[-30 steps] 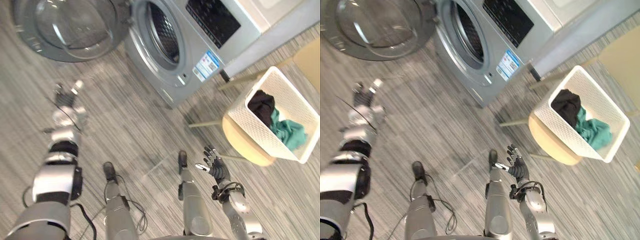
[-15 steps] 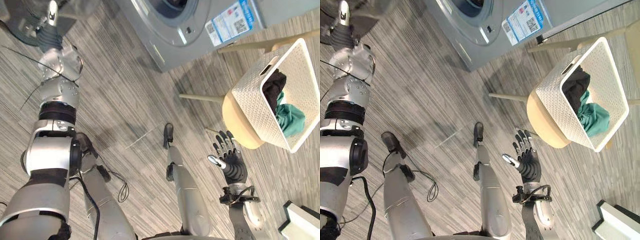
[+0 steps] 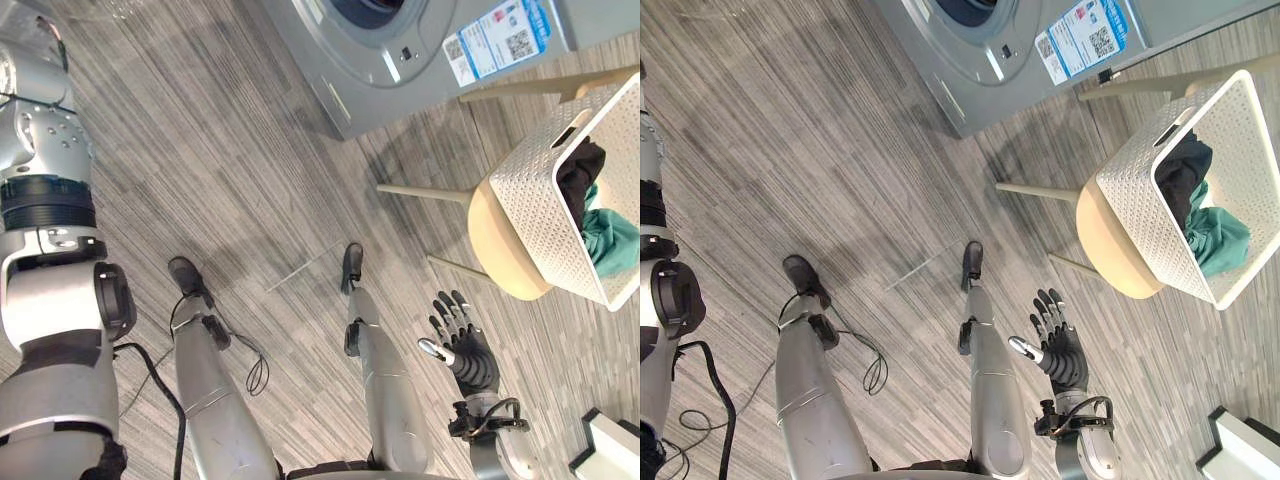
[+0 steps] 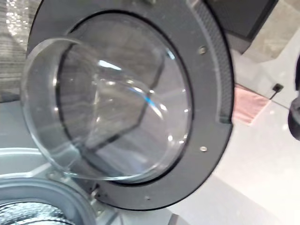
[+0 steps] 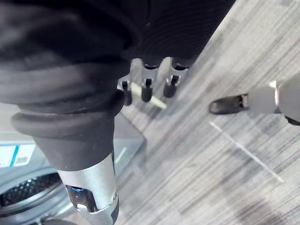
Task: Pick up the laundry basket with both hands and put the clothes into the washing machine.
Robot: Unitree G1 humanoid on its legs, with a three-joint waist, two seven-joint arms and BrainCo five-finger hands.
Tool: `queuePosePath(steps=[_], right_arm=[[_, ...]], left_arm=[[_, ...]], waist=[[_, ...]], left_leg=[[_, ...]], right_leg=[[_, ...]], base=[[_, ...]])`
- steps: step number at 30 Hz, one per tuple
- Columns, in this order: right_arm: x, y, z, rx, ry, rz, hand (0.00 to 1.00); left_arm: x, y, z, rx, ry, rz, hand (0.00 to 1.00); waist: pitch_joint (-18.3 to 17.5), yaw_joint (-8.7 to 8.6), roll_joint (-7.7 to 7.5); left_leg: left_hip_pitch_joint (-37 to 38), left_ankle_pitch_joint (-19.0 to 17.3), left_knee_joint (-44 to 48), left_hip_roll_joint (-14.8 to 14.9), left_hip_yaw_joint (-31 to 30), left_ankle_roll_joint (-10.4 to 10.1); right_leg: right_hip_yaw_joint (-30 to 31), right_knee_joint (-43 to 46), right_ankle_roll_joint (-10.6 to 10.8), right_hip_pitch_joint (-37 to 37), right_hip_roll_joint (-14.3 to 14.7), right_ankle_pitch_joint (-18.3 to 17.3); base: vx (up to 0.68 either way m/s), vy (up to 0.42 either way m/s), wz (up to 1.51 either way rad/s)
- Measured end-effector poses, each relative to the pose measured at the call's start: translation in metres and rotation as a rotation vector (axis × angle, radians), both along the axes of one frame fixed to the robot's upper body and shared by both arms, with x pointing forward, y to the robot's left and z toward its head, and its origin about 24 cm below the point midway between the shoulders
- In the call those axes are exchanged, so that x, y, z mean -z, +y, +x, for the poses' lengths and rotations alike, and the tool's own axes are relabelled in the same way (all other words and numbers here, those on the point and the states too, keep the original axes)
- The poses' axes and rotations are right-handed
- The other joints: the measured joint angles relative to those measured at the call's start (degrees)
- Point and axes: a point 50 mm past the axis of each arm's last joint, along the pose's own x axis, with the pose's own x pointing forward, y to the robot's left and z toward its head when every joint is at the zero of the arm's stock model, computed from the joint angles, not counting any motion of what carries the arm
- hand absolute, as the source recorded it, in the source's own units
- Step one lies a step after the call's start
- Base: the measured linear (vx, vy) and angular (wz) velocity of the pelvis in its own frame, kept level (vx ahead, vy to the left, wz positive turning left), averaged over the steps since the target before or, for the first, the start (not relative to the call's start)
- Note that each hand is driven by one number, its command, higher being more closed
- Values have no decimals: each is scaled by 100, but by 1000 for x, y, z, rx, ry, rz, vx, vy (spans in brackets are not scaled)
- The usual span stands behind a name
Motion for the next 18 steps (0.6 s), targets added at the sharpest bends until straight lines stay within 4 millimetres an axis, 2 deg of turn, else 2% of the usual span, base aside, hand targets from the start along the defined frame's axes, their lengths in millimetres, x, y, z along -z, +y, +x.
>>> queuePosePath(steps=[2,4,5,6,7,8,10,11,12,13,14,16,17,18], right_arm=[[4,0,1,-1,13,-2,0],[8,0,5,-3,26,-6,0],[13,-3,9,2,42,-18,0],[16,-4,11,7,51,-25,0],[21,-7,15,15,72,-31,0],[24,-8,17,21,81,-35,0],[38,-19,24,64,140,-74,0],[42,-21,26,79,159,-76,0],[50,-27,28,112,198,-90,0],[55,-30,29,130,224,-100,0],[70,-38,27,171,299,-109,0],[93,-49,21,209,422,-128,0],[109,-54,17,229,513,-130,0],[117,-57,14,242,555,-125,0]], left_arm=[[16,8,-2,-30,31,1,0],[49,24,-2,-72,107,-31,0],[79,27,1,-86,180,-53,0],[95,26,3,-83,215,-67,0],[125,22,7,-69,283,-86,0],[142,18,9,-53,323,-96,0],[225,-13,10,42,516,-151,0],[247,-23,7,73,566,-159,0],[292,-43,-6,132,675,-184,0],[315,-54,-14,162,732,-198,0],[365,-80,-41,228,869,-228,0],[414,-108,-77,305,1028,-266,0],[441,-117,-101,336,1140,-258,0],[452,-120,-113,347,1193,-256,0]], waist=[[-8,81,17],[-24,117,58],[-53,137,116],[-53,164,127],[-54,207,130],[-54,226,133],[-174,238,259],[-218,247,277],[-313,269,325],[-406,273,346],[-604,306,417],[-870,393,516],[-1052,397,589],[-1154,390,630]], left_leg=[[190,-3,-108,-35,60,15],[439,100,-203,-140,110,67],[614,136,-269,-227,122,89],[710,139,-285,-261,143,92],[931,149,-338,-337,219,108],[1053,150,-362,-372,278,109],[1454,144,-420,-540,319,121],[1602,131,-473,-582,357,142],[1912,112,-588,-677,421,175],[2060,111,-661,-741,445,176],[2451,93,-876,-852,566,192],[2890,93,-1086,-956,657,191],[3148,119,-1259,-1013,690,170],[3260,134,-1358,-1035,707,155]], right_leg=[[4,-13,12,122,-49,-10],[-9,-19,49,317,-113,-47],[-39,-15,98,487,-193,-116],[-49,-13,114,577,-225,-136],[-56,-10,151,767,-297,-193],[-63,-1,177,876,-320,-235],[-176,180,211,1277,-504,-475],[-175,256,236,1356,-548,-543],[-175,399,265,1541,-643,-685],[-174,481,275,1618,-708,-770],[-159,630,300,1818,-818,-928],[-133,711,320,2073,-906,-1058],[-132,705,333,2237,-933,-1109],[-132,701,332,2298,-939,-1132]], base=[[-63,19,17],[-14,30,22],[12,47,29],[28,70,34],[20,41,24],[33,43,36],[52,43,45],[89,58,37],[89,44,22],[102,27,26],[111,16,15],[121,1,5],[96,-18,-1],[107,-30,-3]])
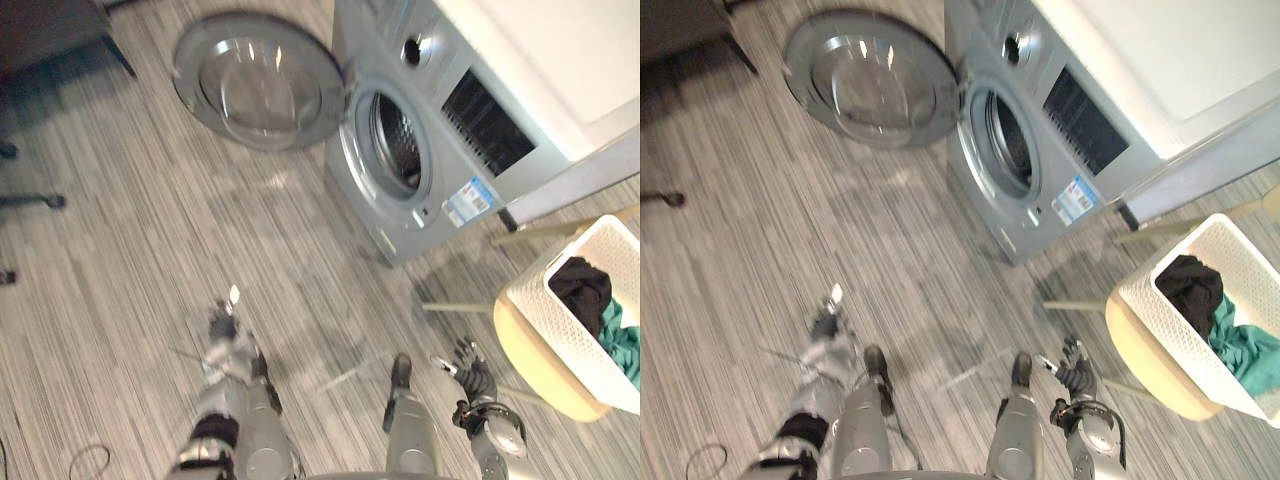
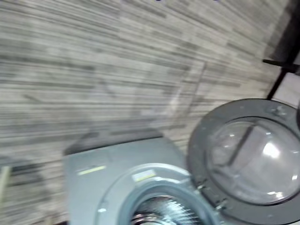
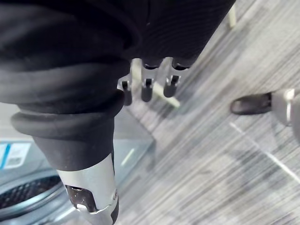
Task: Pick up the laundry basket with both hands and put the clothes into the washing machine.
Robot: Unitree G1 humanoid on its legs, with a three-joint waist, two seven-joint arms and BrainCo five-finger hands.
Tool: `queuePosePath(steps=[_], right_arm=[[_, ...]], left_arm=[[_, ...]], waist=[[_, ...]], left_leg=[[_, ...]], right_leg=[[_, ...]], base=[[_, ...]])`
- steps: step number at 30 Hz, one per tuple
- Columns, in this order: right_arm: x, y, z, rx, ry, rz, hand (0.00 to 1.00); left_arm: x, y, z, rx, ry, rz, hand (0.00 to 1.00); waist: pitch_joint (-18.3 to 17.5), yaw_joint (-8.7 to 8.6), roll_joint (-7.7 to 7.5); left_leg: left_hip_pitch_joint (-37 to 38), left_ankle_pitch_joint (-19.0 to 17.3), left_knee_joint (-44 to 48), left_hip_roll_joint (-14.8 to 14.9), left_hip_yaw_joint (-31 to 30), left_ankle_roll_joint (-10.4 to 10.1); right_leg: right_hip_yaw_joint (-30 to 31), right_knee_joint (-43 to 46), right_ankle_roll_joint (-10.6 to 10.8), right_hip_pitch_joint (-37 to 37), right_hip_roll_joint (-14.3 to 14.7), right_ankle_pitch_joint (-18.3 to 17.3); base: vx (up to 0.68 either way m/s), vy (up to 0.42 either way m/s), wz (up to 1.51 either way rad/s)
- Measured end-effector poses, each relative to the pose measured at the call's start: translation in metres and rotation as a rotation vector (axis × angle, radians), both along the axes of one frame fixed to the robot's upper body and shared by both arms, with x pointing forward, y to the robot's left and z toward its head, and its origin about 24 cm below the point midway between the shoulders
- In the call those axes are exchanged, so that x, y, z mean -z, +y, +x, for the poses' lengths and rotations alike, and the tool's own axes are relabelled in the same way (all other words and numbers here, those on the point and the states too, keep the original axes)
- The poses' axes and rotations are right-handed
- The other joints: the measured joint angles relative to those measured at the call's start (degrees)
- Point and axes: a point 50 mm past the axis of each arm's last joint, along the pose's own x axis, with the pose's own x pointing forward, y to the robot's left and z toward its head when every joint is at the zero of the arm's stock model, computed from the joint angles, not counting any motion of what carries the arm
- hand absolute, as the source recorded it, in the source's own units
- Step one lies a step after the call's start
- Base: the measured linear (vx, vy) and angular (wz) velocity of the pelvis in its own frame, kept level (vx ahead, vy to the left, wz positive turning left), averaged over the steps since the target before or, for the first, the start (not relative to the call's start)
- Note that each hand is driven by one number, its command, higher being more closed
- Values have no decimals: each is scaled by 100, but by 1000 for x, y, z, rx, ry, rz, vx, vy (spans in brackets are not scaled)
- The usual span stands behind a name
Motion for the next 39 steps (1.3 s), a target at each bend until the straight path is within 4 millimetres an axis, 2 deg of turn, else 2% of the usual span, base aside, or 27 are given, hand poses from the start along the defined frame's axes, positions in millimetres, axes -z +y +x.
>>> queuePosePath(steps=[1,2,4,7,8,11,13,16,17,20,21,22,23,24,25,26,27,28,29,30,31,32,33,34,35,36,39], right_arm=[[15,-5,-8,33,94,-4,0],[22,-7,-13,46,141,-6,0],[43,-14,-35,73,312,-10,0],[60,-17,-66,76,486,-20,0],[62,-17,-71,76,512,-19,0],[67,-19,-89,118,578,-3,0],[70,-17,-95,124,599,11,0],[72,-10,-99,128,606,41,0],[72,-9,-98,118,607,43,0],[71,-5,-85,55,589,23,0],[70,0,-76,9,576,12,0],[69,1,-69,-25,562,-5,0],[68,0,-66,-38,556,-17,0],[65,-3,-59,-65,542,-46,0],[63,-1,-52,-102,526,-65,0],[63,-3,-53,-101,529,-71,0],[63,-6,-53,-94,531,-82,0],[60,-10,-48,-90,522,-103,0],[59,-10,-43,-91,510,-106,0],[56,-4,-34,-100,477,-100,0],[55,8,-24,-118,441,-80,0],[54,17,-20,-133,423,-70,0],[52,30,-12,-162,391,-52,0],[50,42,-3,-201,369,-45,0],[50,51,-2,-229,358,-36,0],[50,60,-4,-252,355,-26,0],[57,69,-20,-274,391,-4,0]], left_arm=[[19,-4,-23,30,94,-1,0],[28,-5,-34,45,140,5,0],[53,-8,-72,105,312,25,0],[71,-6,-110,204,479,82,0],[72,-5,-115,217,505,92,0],[80,0,-141,215,613,90,0],[82,3,-148,194,634,77,0],[82,4,-149,218,642,84,0],[82,5,-149,236,645,100,0],[82,8,-152,254,657,122,0],[81,12,-151,252,656,134,0],[79,14,-147,249,642,142,0],[78,14,-144,247,633,144,0],[78,12,-143,248,626,142,0],[76,13,-139,245,609,151,0],[76,15,-137,245,608,160,0],[76,8,-134,240,591,138,0],[77,0,-133,245,582,118,0],[77,-5,-131,255,576,112,0],[76,-12,-128,272,562,108,0],[76,-11,-128,286,563,117,0],[76,-11,-128,287,564,120,0],[76,-14,-127,291,563,120,0],[75,-16,-121,300,548,127,0],[74,-15,-119,302,549,139,0],[74,-16,-118,301,547,138,0],[75,-27,-118,326,548,127,0]], waist=[[-190,-1,78],[-256,-2,119],[-463,-13,280],[-788,-22,387],[-855,-24,394],[-1166,-165,375],[-1214,-273,336],[-1215,-321,330],[-1205,-317,336],[-1178,-302,401],[-1156,-289,393],[-1146,-294,382],[-1121,-281,367],[-1107,-269,548],[-995,-254,502],[-939,-278,483],[-883,-240,574],[-833,-197,666],[-825,-190,698],[-807,-140,739],[-788,-118,749],[-792,-90,738],[-837,10,728],[-780,71,670],[-752,72,699],[-792,72,633],[-900,20,732]], left_leg=[[213,46,-188,-32,22,-49],[344,84,-292,-57,25,-57],[865,236,-769,-138,66,-124],[1390,440,-1346,-207,107,-194],[1476,462,-1433,-214,103,-206],[1829,507,-1699,-303,21,-230],[1968,505,-1699,-329,-95,-230],[2057,503,-1613,-317,-283,-232],[2098,481,-1510,-281,-300,-255],[2034,366,-1070,-57,-295,-308],[1813,381,-541,95,-345,-289],[1395,524,250,240,-485,-67],[1215,648,596,303,-514,203],[950,1062,1062,489,-546,757],[793,1483,1383,597,-579,1080],[693,1668,1522,652,-677,1084],[530,1349,2179,572,-876,787],[463,437,2814,89,-1067,308],[465,78,2923,-252,-1224,145],[599,-476,2671,-886,-1463,123],[866,-948,2016,-1183,-1518,533],[1068,-1079,1632,-1239,-1647,591],[1538,-1324,865,-1360,-2303,550],[1835,-1425,347,-1322,-2399,655],[1855,-1350,206,-1295,-2222,662],[1928,-1326,178,-1302,-2134,673],[2186,-1314,-106,-1327,-1965,693]], right_leg=[[0,-35,6,129,4,-17],[0,-58,6,209,5,-25],[-20,-223,5,575,19,-28],[-98,-437,6,957,58,-27],[-132,-475,6,1031,66,-27],[-268,-676,18,1419,41,-36],[-399,-696,28,1668,16,-95],[-496,-91,29,1681,-43,-501],[-450,348,11,1564,-67,-751],[-288,958,-136,1312,39,-1169],[-171,1096,-216,1225,140,-1308],[-130,1083,-353,1195,194,-1334],[-117,988,-452,1212,231,-1290],[-87,732,-651,1386,414,-1198],[-123,920,-821,1359,568,-1211],[-90,880,-850,1395,647,-1183],[-39,731,-976,1501,772,-1105],[108,578,-1088,1572,861,-1030],[166,514,-1128,1574,879,-995],[292,392,-1170,1579,1009,-897],[449,278,-1226,1587,1213,-811],[553,276,-1222,1554,1293,-783],[765,314,-1193,1396,1429,-758],[974,360,-1163,1295,1535,-724],[1046,259,-1122,1326,1532,-626],[1109,194,-1016,1368,1511,-527],[1187,-30,-1007,1530,1458,-523]], base=[[72,-24,-4],[87,-31,-4],[68,-23,-3],[63,-9,2],[70,-2,8],[69,11,17],[61,4,31],[11,-32,29],[-10,-53,9],[-37,-97,-14],[-107,-215,-39],[-115,-211,-42],[-109,-239,-47],[-14,-247,-48],[2,-284,-38],[16,-301,-28],[-38,-233,-36],[-24,-148,-46],[-32,5,-66],[1,63,-74],[9,62,-78],[47,6,-89],[54,-53,-105],[39,-74,-103],[21,-46,-75],[20,9,-34],[111,73,-28]])
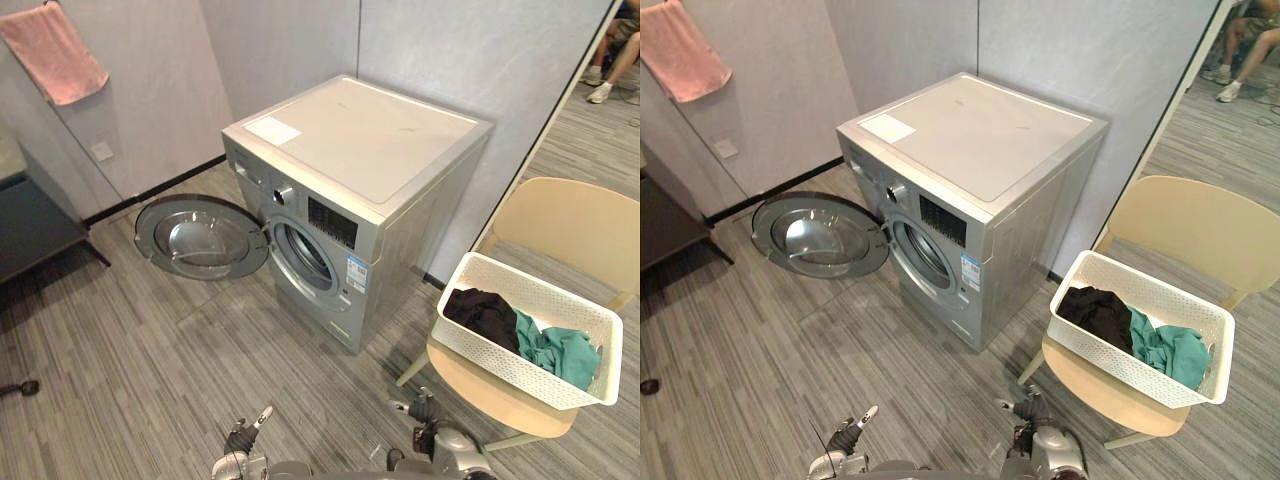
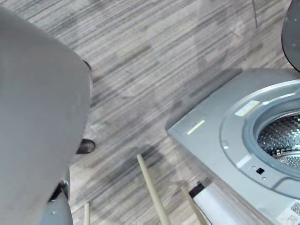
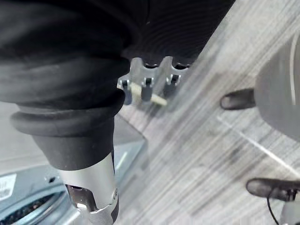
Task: Pick up the laundry basket with both hands and put the clothes into the washing machine.
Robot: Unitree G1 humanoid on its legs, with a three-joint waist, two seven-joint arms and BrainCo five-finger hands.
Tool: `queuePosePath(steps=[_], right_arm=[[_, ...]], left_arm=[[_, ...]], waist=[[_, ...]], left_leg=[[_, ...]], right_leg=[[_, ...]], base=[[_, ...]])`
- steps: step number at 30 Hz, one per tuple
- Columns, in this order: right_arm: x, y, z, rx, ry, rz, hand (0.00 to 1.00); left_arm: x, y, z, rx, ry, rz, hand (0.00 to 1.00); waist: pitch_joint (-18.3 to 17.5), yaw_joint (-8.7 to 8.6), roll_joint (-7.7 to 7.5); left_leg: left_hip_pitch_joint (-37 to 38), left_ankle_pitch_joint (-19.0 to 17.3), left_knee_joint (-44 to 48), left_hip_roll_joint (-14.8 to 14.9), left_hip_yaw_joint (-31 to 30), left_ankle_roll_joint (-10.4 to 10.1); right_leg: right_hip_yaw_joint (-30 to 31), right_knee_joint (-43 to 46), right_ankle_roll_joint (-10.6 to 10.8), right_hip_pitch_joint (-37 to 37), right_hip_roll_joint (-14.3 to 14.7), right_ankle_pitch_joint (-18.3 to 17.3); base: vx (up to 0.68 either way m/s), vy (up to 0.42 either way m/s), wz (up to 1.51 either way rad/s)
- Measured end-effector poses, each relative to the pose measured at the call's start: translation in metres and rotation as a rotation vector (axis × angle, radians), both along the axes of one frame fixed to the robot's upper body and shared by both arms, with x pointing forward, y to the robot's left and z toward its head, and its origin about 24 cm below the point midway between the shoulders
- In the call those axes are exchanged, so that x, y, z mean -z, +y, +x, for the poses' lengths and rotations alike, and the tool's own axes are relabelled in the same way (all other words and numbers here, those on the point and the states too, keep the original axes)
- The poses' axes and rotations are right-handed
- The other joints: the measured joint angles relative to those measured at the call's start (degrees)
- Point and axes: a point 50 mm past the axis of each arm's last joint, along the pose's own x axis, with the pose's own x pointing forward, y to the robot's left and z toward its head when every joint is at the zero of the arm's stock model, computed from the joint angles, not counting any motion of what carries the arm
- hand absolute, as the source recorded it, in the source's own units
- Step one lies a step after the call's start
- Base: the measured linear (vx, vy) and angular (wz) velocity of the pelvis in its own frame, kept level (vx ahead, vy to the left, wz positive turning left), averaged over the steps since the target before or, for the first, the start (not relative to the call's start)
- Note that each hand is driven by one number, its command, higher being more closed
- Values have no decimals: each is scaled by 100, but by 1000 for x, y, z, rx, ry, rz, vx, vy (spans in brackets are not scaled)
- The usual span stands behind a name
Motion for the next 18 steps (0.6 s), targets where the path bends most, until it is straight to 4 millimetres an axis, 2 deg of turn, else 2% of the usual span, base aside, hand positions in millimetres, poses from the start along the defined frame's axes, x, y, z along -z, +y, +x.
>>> queuePosePath(steps=[2,5,8,9,10,11,12,13,14,15,16,18], right_arm=[[1,-1,-6,-1,8,-1,0],[1,-4,-10,16,6,-1,0],[0,-7,-7,57,-8,9,0],[-1,-7,-7,71,-12,11,0],[-1,-9,-7,77,-12,8,0],[-2,-14,-5,84,-18,-5,0],[-3,-21,-5,105,-22,-16,0],[-2,-20,-7,130,-21,-5,0],[-1,-21,-9,148,-13,-2,0],[4,-21,-17,170,25,3,0],[6,-25,-21,180,45,-7,0],[8,-39,-30,216,76,-41,0]], left_arm=[[0,-6,0,34,3,-2,0],[-1,-8,5,56,-5,-2,0],[-3,-8,14,56,-23,-1,0],[-4,-5,19,59,-34,8,0],[-5,-5,20,62,-39,10,0],[-5,-8,20,64,-39,0,0],[-5,-11,21,71,-42,-3,0],[-5,-6,23,90,-35,14,0],[-5,-3,26,102,-35,23,0],[-5,3,25,118,-23,43,0],[-4,7,24,128,-11,56,0],[-2,1,19,161,10,49,0]], waist=[[-50,2,44],[-65,3,7],[-34,2,-215],[82,12,-383],[128,4,-446],[53,83,-257],[67,37,-267],[104,-75,-342],[109,-79,-400],[111,-82,-533],[139,-109,-511],[225,-188,-435]], left_leg=[[171,34,-313,42,261,-6],[316,47,-469,145,581,-39],[334,108,-221,168,1383,-127],[176,108,556,193,1772,-117],[40,-45,789,245,1888,-42],[137,86,262,406,1869,106],[542,19,-108,387,2113,28],[691,-56,-276,305,2279,-4],[737,-85,-309,309,2346,-46],[771,-100,-313,341,2430,-79],[798,-84,-344,426,2444,-129],[954,-43,-501,522,2438,-200]], right_leg=[[213,-13,4,-91,57,-2],[417,195,33,-344,218,-34],[364,1131,28,-1043,437,-46],[-11,1428,-169,-1191,408,124],[-195,1409,-170,-1200,393,260],[-578,1238,-144,-1217,422,382],[-1568,1762,-520,-1335,42,-75],[-2066,1993,-530,-1327,-426,-324],[-2215,1942,-498,-1299,-564,-344],[-2282,1580,-346,-1175,-646,-302],[-2281,1407,-355,-1060,-502,-289],[-2272,1284,-386,-928,-328,-256]], base=[[117,33,-50],[147,-13,-66],[111,-22,-135],[74,-45,-141],[-4,-70,-174],[-21,-71,-172],[-15,-60,-169],[48,-52,-117],[61,-94,-68],[56,-138,-49],[69,-228,-39],[37,-169,-15]])
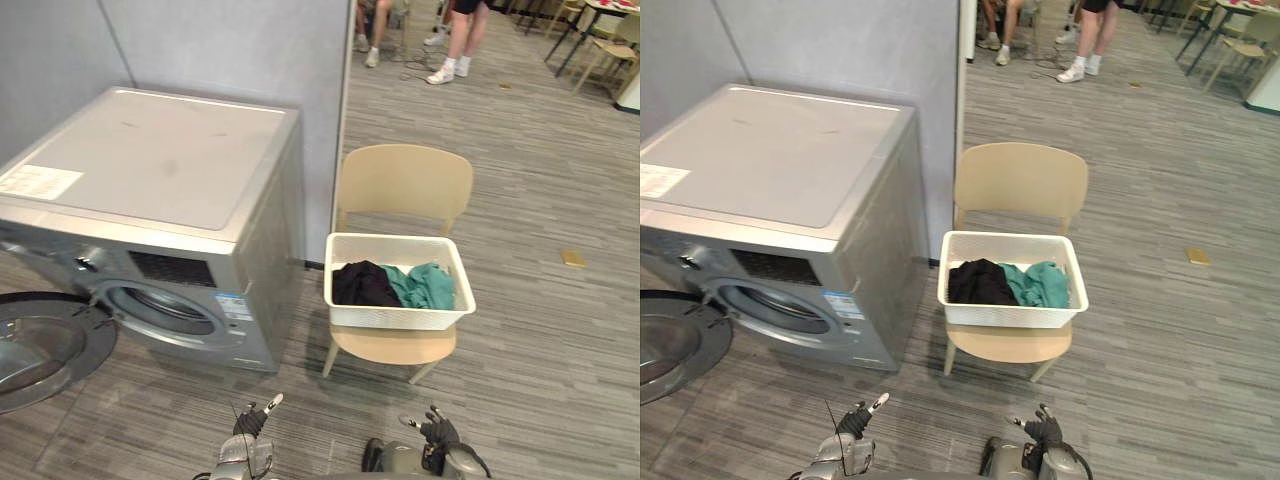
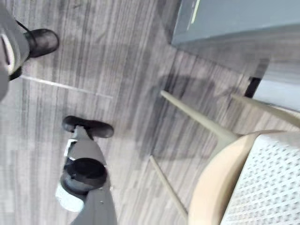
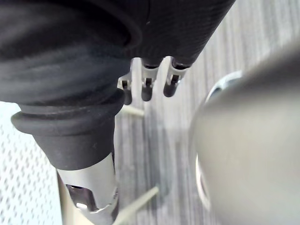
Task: Pick up the laundry basket with both hands and put the clothes into the washing machine.
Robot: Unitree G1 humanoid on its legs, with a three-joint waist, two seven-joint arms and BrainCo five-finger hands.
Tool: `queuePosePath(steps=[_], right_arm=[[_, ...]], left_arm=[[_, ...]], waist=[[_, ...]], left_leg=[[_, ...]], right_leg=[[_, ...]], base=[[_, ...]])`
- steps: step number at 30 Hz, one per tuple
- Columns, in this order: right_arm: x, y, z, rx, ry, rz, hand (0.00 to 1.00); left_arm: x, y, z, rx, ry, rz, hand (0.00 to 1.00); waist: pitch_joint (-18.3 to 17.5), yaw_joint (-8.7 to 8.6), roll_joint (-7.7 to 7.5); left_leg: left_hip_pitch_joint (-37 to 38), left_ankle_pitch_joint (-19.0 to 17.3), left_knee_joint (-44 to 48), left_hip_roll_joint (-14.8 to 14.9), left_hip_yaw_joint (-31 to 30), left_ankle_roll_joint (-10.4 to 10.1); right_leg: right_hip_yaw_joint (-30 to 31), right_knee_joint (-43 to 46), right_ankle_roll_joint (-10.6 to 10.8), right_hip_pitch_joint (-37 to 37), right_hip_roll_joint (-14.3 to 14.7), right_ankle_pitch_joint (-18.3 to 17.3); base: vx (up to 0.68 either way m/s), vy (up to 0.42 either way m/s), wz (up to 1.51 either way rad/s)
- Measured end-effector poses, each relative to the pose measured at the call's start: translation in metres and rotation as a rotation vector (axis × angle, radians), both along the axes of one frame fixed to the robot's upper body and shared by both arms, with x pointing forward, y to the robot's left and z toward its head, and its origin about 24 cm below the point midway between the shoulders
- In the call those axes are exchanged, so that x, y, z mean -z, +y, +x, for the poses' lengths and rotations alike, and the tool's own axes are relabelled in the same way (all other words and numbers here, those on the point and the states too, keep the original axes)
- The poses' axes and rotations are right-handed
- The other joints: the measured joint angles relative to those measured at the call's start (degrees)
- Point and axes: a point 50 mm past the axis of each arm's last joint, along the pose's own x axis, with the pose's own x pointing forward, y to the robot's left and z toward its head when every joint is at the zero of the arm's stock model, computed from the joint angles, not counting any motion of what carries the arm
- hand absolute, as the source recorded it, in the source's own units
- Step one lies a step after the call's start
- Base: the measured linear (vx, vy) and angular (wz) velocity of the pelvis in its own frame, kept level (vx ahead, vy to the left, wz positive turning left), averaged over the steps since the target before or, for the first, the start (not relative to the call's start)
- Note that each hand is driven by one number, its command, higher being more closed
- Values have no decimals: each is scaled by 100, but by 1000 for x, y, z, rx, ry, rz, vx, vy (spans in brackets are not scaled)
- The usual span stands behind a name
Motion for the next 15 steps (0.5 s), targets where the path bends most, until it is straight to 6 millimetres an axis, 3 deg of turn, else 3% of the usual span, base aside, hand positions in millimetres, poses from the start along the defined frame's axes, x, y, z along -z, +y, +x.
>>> queuePosePath(steps=[3,7,9,11,13,15], right_arm=[[2,-20,-15,105,33,-18,0],[6,-22,-34,127,82,-15,0],[8,-22,-38,132,101,-9,0],[7,-26,-37,121,99,-22,0],[4,-28,-29,86,82,-36,0],[-2,-31,-12,76,24,-51,0]], left_arm=[[0,-1,0,25,0,-5,0],[0,4,-1,20,2,6,0],[-1,4,0,30,-5,10,0],[-4,6,2,25,-35,19,0],[-4,8,-1,17,-37,27,0],[-2,11,-6,3,-26,41,0]], waist=[[-13,-4,201],[-133,-6,104],[-147,1,76],[-100,51,149],[-49,171,149],[-45,186,201]], left_leg=[[47,142,-58,116,-60,-187],[-330,208,682,259,-565,-257],[-868,208,1599,424,-886,-256],[-1541,381,3066,586,-1297,-152],[-1910,712,3862,602,-1577,-332],[-2016,500,3871,643,-1548,-228]], right_leg=[[-19,-409,-68,218,203,55],[-373,-941,-57,675,233,47],[-644,-1300,-57,940,283,58],[-664,-1431,-57,1163,376,58],[-569,-1474,-61,1362,349,56],[-436,-1507,-47,1405,262,62]], base=[[11,-88,-4],[7,-85,51],[-14,-91,70],[1,-54,37],[77,19,-14],[87,91,-43]])
